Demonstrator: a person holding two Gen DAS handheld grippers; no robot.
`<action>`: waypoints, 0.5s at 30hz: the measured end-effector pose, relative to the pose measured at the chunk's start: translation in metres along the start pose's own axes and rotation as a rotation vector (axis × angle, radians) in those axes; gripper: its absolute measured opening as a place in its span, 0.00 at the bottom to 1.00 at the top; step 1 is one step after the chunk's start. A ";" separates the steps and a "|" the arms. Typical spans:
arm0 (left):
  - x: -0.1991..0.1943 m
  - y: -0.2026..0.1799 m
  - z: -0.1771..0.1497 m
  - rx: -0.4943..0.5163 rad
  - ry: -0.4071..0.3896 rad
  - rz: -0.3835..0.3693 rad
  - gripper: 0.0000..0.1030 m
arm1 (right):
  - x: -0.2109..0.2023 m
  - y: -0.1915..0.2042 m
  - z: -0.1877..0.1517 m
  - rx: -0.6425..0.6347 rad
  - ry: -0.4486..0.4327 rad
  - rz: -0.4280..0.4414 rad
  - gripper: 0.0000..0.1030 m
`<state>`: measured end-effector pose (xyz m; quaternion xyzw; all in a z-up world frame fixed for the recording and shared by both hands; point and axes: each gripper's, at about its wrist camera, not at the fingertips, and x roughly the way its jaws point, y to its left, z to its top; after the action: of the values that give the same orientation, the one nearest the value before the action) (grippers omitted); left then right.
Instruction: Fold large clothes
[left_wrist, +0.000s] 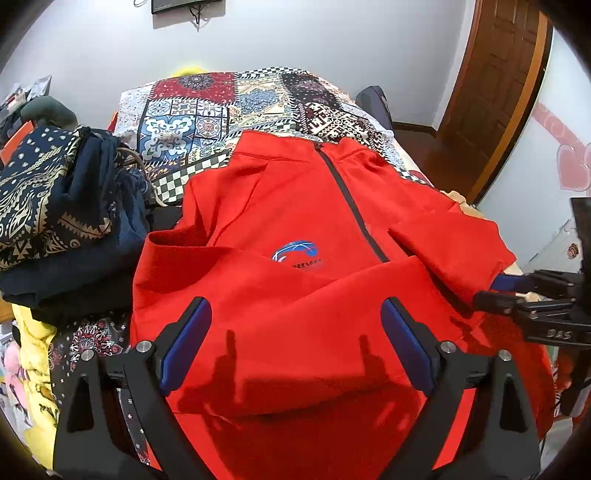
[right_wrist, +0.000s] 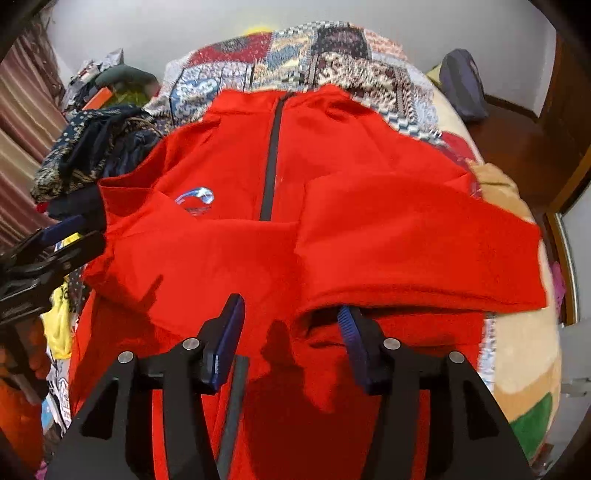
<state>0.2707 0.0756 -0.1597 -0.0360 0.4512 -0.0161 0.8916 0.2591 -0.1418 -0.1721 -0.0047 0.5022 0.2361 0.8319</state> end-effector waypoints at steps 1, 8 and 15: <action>0.000 -0.002 0.001 0.004 -0.002 -0.002 0.90 | -0.005 0.000 -0.001 0.002 -0.013 -0.006 0.48; 0.001 -0.016 0.007 0.027 -0.011 -0.014 0.90 | -0.041 -0.042 -0.007 0.108 -0.131 -0.093 0.59; 0.016 -0.029 0.011 0.037 0.015 -0.040 0.90 | -0.033 -0.116 -0.014 0.351 -0.137 -0.151 0.64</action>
<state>0.2893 0.0458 -0.1642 -0.0285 0.4568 -0.0425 0.8881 0.2804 -0.2607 -0.1784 0.1185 0.4760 0.0816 0.8676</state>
